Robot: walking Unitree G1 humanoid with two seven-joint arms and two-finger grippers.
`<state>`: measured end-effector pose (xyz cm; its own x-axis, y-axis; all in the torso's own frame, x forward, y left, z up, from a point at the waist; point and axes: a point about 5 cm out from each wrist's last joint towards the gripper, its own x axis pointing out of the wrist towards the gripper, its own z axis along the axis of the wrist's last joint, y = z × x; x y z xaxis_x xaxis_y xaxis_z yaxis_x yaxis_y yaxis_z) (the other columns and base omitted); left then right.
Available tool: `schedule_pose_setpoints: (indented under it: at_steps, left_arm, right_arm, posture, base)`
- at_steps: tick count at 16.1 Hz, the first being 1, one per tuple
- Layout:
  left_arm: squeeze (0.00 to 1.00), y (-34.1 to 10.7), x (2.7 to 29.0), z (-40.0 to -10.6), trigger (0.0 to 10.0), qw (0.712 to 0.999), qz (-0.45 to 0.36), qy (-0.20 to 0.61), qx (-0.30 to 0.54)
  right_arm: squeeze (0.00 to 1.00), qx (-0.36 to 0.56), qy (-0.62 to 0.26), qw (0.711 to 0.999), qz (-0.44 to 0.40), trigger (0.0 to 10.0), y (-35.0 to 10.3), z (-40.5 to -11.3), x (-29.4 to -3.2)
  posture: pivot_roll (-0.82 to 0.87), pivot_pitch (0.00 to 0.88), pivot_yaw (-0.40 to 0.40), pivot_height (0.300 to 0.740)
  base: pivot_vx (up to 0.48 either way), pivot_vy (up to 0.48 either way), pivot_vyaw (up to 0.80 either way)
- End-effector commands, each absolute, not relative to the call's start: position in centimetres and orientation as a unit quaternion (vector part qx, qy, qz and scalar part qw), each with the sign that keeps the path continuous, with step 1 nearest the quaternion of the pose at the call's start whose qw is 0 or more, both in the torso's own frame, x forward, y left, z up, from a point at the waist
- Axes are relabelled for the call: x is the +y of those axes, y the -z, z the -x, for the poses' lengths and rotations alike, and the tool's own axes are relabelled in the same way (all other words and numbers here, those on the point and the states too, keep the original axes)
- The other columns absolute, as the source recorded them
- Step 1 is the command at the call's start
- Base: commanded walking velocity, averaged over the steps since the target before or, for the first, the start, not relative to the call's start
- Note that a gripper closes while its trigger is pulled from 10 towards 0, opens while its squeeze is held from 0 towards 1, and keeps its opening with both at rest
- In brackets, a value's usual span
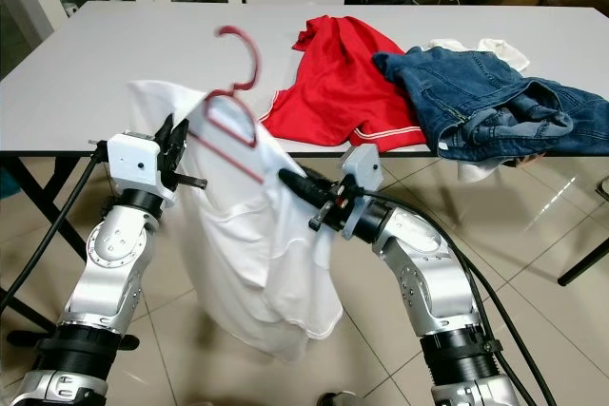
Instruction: Hang hanger
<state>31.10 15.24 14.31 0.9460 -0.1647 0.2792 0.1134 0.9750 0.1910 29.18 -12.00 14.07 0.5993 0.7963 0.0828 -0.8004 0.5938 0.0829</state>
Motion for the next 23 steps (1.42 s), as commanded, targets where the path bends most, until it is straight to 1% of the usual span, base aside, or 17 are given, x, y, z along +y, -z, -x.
schedule_pose_setpoints:
  at_steps: [1,4,7,8,9,11,19,23]
  left_arm:
    - [0.00,-14.4,15.1,-31.0,0.0,0.982,-0.086,0.077,-0.149]
    - [0.00,-14.6,15.3,-31.1,0.0,0.982,-0.080,0.076,-0.151]
    - [0.00,-15.0,15.4,-31.3,0.0,0.986,-0.036,0.069,-0.145]
    - [0.00,-15.0,15.2,-31.4,10.0,0.988,-0.012,0.076,-0.136]
    - [0.00,-15.0,14.9,-31.4,10.0,0.987,-0.012,0.088,-0.133]
    - [0.00,-15.0,14.7,-31.4,10.0,0.987,-0.013,0.094,-0.132]
    - [0.00,-15.3,14.7,-31.4,10.0,0.987,-0.037,0.095,-0.128]
    - [0.00,-15.6,15.2,-31.7,10.0,0.989,-0.035,0.074,-0.124]
  right_arm:
    - [0.00,-0.050,-0.431,0.899,-0.055,10.0,-15.5,-29.9,-12.5]
    - [0.00,-0.049,-0.429,0.901,-0.046,10.0,-15.2,-29.9,-12.5]
    - [0.00,-0.059,-0.443,0.894,-0.035,10.0,-15.3,-29.5,-11.8]
    - [0.00,-0.063,-0.465,0.882,-0.035,10.0,-15.4,-29.0,-11.2]
    - [0.00,-0.064,-0.481,0.874,-0.032,10.0,-15.4,-28.7,-10.9]
    - [0.00,-0.067,-0.489,0.869,-0.030,10.0,-15.5,-28.4,-10.7]
    - [0.00,-0.073,-0.482,0.873,-0.034,10.0,-15.8,-28.5,-10.7]
    - [0.00,-0.077,-0.479,0.874,-0.035,10.0,-16.0,-28.7,-10.7]
  posture:
    - [-0.04,0.000,0.039,0.740]
    - [-0.04,0.000,0.040,0.740]
    - [-0.04,0.000,0.041,0.740]
    - [-0.04,0.000,0.043,0.740]
    - [-0.04,0.000,0.043,0.740]
    - [-0.04,0.000,0.042,0.740]
    - [-0.04,0.000,0.040,0.740]
    - [-0.04,0.000,0.041,0.740]
  base:
    - [0.000,0.000,0.00]
    - [0.000,0.000,0.00]
    - [0.000,0.000,0.00]
    - [0.000,0.000,0.00]
    - [0.000,0.000,0.00]
    - [0.000,0.000,0.00]
    - [0.000,0.000,0.00]
    - [0.000,0.000,0.00]
